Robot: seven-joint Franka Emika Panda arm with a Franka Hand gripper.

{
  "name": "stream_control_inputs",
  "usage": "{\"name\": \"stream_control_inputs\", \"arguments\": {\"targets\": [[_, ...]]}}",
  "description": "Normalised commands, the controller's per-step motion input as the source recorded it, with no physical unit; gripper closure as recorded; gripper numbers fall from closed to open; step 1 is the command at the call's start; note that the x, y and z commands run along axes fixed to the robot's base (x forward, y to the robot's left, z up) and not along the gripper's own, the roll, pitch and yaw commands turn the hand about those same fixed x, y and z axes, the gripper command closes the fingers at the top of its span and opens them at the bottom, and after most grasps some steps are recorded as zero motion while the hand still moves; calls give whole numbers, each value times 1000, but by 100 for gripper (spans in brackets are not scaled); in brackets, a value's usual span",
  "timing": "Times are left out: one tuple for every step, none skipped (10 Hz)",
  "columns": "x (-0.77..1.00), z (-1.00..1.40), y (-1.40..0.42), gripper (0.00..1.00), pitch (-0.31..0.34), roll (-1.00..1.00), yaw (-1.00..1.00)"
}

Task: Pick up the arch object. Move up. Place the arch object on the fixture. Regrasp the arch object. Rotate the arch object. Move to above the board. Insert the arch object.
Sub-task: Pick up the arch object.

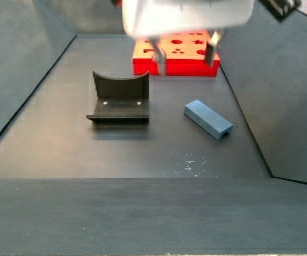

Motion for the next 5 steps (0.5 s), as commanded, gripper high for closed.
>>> {"name": "stream_control_inputs", "arguments": {"targets": [[-140,-854,423,0,80,0,277],[-234,-869,151,0,79,0,440],[-229,-880,146,0,76,0,446],[-426,-889,0,0,74,0,329],[-437,-771,0,0,61,-67,334]]}}
